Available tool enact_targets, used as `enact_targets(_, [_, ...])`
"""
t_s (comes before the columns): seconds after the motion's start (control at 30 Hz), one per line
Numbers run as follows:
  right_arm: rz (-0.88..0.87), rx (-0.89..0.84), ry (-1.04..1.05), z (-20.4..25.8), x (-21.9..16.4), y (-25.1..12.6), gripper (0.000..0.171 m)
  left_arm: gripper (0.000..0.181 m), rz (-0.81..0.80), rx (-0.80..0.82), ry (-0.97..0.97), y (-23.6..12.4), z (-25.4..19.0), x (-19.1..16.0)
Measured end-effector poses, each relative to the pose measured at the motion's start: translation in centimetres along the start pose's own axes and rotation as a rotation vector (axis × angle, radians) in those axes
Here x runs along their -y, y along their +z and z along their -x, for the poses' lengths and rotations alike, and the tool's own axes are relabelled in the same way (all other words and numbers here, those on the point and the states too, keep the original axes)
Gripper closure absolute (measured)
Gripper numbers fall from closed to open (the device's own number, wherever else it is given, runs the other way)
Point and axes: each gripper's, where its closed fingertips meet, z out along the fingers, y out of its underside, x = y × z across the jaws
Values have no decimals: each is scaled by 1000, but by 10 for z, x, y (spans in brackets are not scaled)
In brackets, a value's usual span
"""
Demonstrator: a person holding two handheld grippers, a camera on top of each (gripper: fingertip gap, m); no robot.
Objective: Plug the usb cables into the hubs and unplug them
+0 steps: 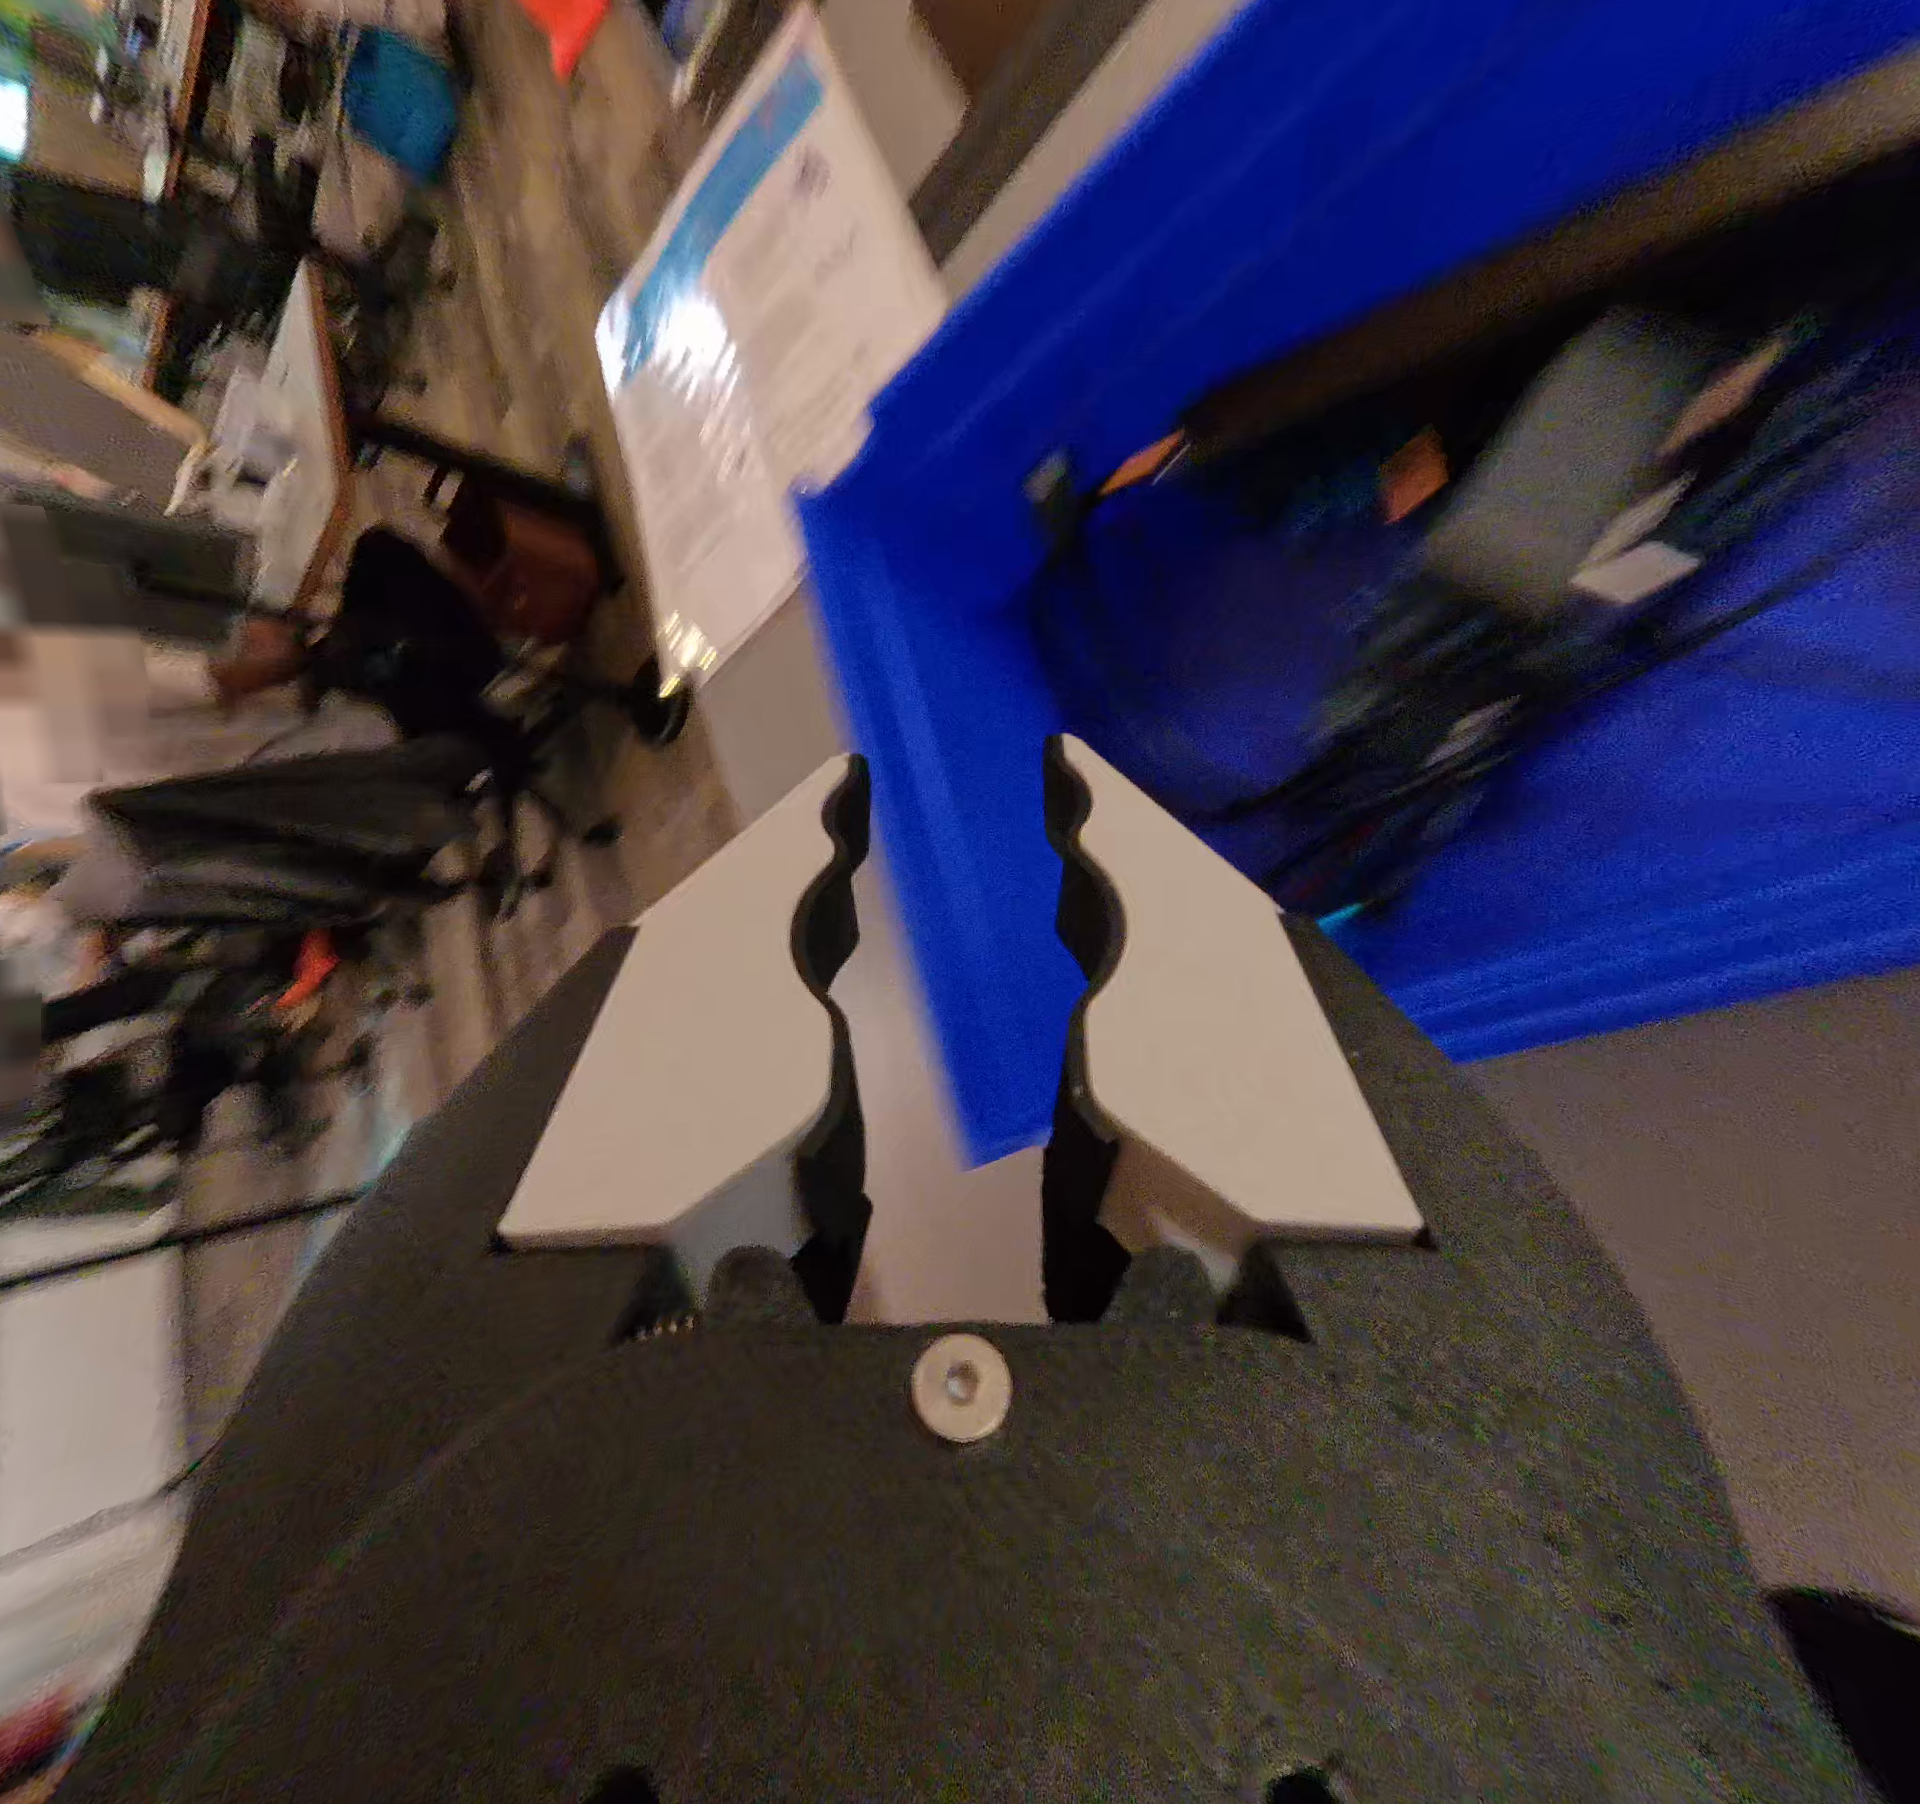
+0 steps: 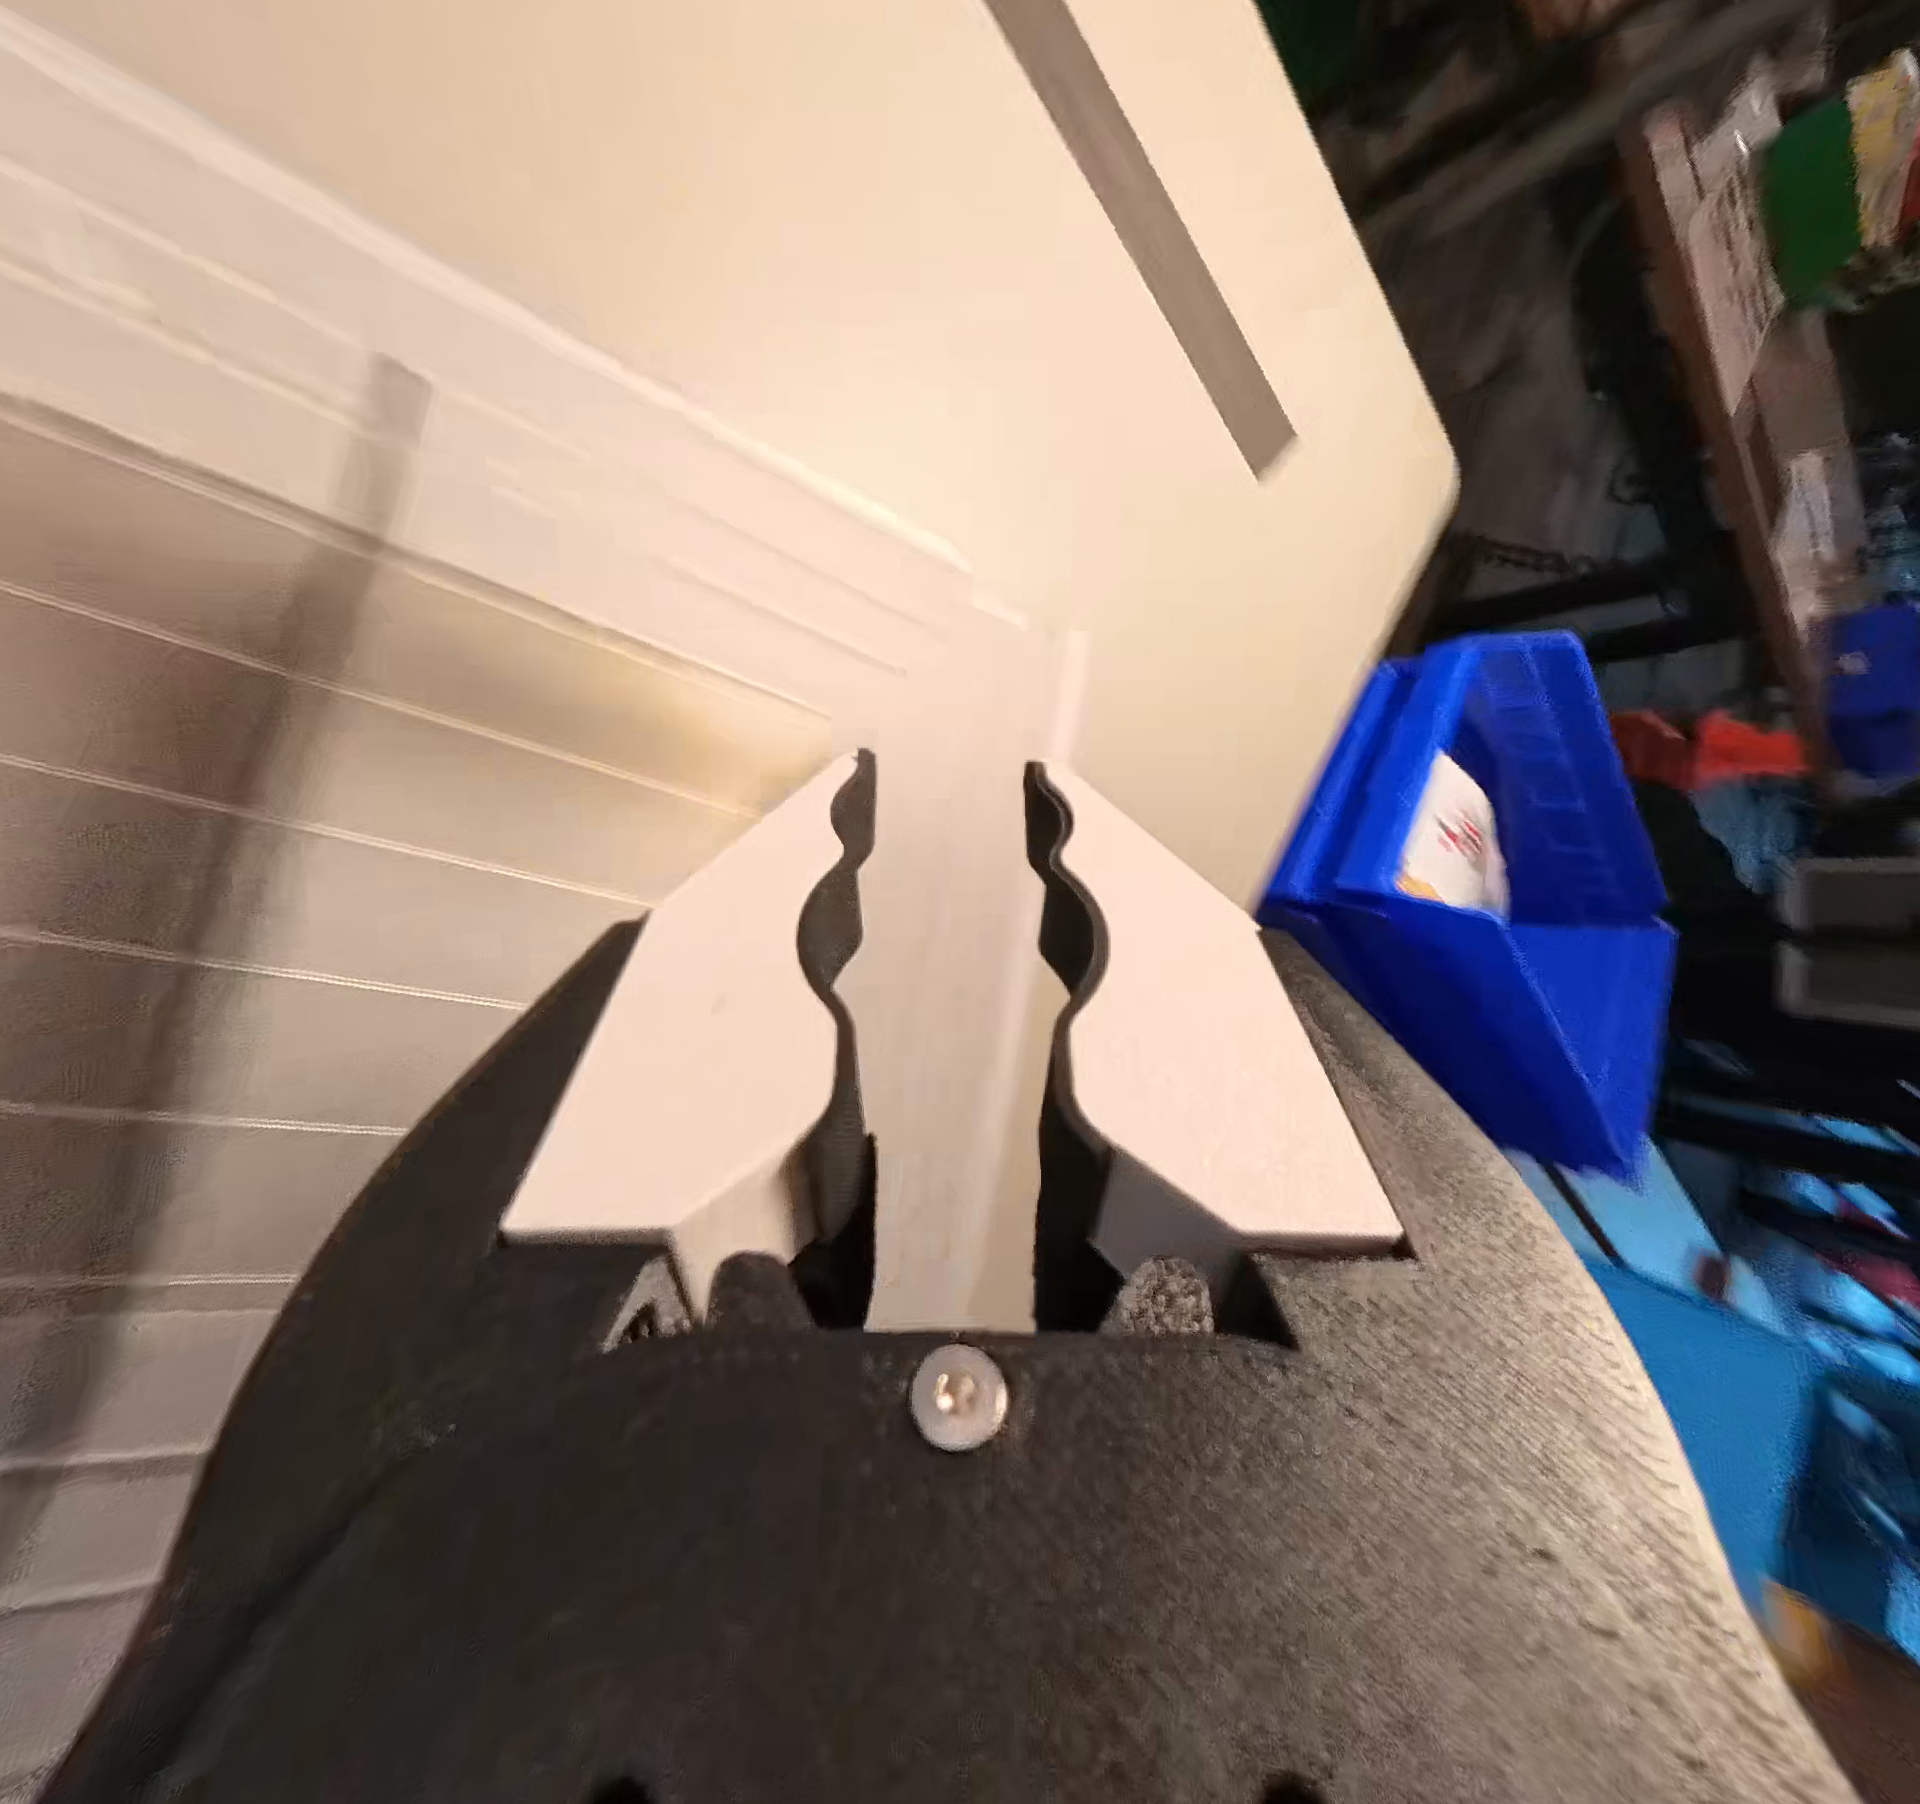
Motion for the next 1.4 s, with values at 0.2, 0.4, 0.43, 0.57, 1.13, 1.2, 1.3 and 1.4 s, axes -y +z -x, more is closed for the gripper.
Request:
enact_targets(0.2, [-245, 579, -20, 156, 86, -49, 130, 126, -116, -432, -40, -57, -124, 96])
enact_targets(0.4, [21, 590, -272, 235, 66, -9, 108, 126, 260, -380, 163, 10, -170, 99])
enact_targets(0.43, [57, 564, -295, 237, 60, -2, 108, 125, 324, -370, 181, 25, -173, 91])
enact_targets(0.57, [26, 567, -344, 240, 50, -9, 132, 131, 393, -300, 305, 54, -175, 72])
enact_targets(1.13, [-179, 246, 80, 161, -10, -57, 109, 122, 254, -377, 132, -50, -167, -1])
enact_targets(1.2, [-367, 172, 336, 149, 13, -64, 105, 107, 57, -281, -103, -49, -167, 29])
enact_targets(1.3, [-455, 58, 538, 147, 28, -53, 102, 104, -92, -61, -402, -33, -151, 42])
enact_targets(1.4, [-370, -149, 518, 141, 28, -28, 104, 109, -131, 100, -485, -11, -146, 37])
